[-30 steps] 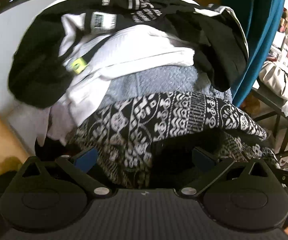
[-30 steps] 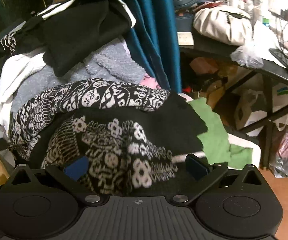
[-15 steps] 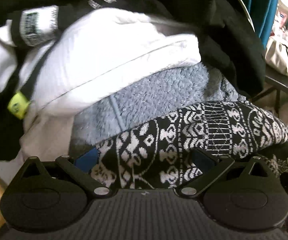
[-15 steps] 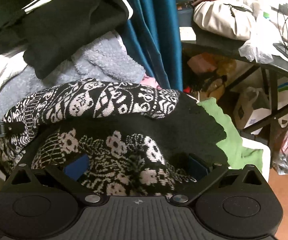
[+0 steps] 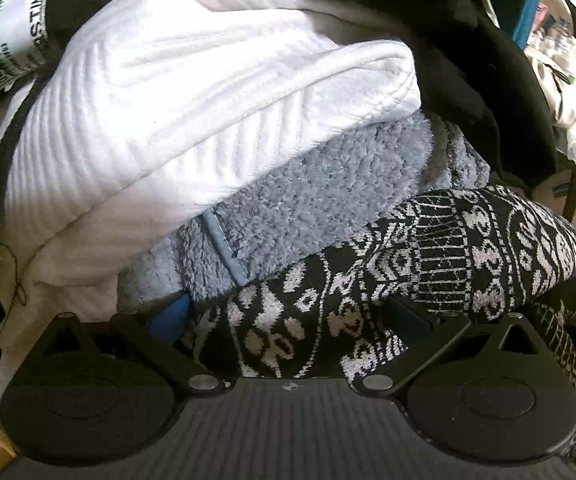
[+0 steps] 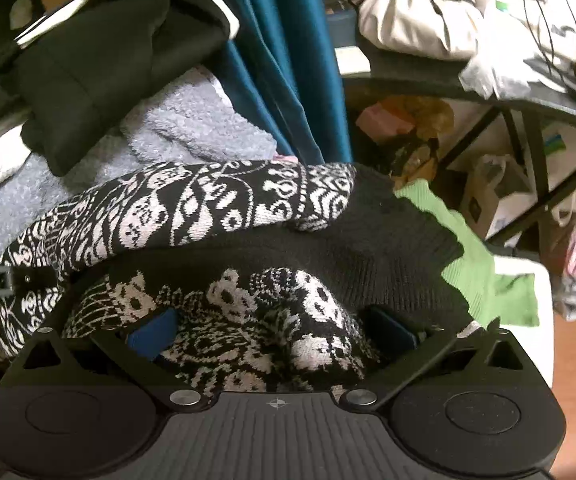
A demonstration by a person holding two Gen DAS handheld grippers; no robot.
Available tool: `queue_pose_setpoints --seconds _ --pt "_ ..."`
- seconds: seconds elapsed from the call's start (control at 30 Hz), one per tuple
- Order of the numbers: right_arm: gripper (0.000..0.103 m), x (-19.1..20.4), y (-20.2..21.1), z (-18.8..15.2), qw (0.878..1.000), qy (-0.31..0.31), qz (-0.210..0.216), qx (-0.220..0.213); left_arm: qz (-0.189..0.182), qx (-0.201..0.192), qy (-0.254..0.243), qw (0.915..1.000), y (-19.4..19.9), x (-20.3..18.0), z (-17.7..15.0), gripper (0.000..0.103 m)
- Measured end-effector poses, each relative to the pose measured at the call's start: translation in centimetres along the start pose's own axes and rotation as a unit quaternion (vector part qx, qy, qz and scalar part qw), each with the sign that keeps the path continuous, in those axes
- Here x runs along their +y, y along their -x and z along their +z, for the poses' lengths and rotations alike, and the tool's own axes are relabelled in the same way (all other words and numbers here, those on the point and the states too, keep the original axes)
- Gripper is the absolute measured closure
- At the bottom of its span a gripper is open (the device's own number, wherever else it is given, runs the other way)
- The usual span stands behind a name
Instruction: Fold clothes
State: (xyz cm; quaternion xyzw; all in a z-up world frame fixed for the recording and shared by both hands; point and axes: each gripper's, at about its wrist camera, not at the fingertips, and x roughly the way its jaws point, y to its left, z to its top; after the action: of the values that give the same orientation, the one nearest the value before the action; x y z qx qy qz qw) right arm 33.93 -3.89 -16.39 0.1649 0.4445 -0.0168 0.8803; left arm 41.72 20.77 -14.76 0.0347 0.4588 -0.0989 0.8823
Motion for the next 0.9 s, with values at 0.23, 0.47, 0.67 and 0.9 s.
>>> queue_pose_setpoints --seconds 0.23,0.47,0.67,0.9 --pt "0.001 0.3 -0.2 0.1 1.000 0.001 -0.005 0.006 -0.013 -0.006 -0.007 0.9999 -0.2 0.1 -0.2 0.000" --pt "0.001 2.1 0.2 0.1 0.998 0.053 -0.043 -0.007 -0.013 0.000 -0.019 0.9997 -0.5 -0.2 -0.2 0.000" --pt "0.001 3.9 1.1 -0.6 0.989 0.112 -0.082 -0.046 -0.016 -0.005 -0.029 0.9994 -0.5 -0.4 -0.4 0.000" --pt "0.001 3.5 1.3 -0.4 0.993 0.082 -0.080 -0.038 -0.027 -0.008 -0.083 0.9962 0.2 -0.8 -1.1 0.000"
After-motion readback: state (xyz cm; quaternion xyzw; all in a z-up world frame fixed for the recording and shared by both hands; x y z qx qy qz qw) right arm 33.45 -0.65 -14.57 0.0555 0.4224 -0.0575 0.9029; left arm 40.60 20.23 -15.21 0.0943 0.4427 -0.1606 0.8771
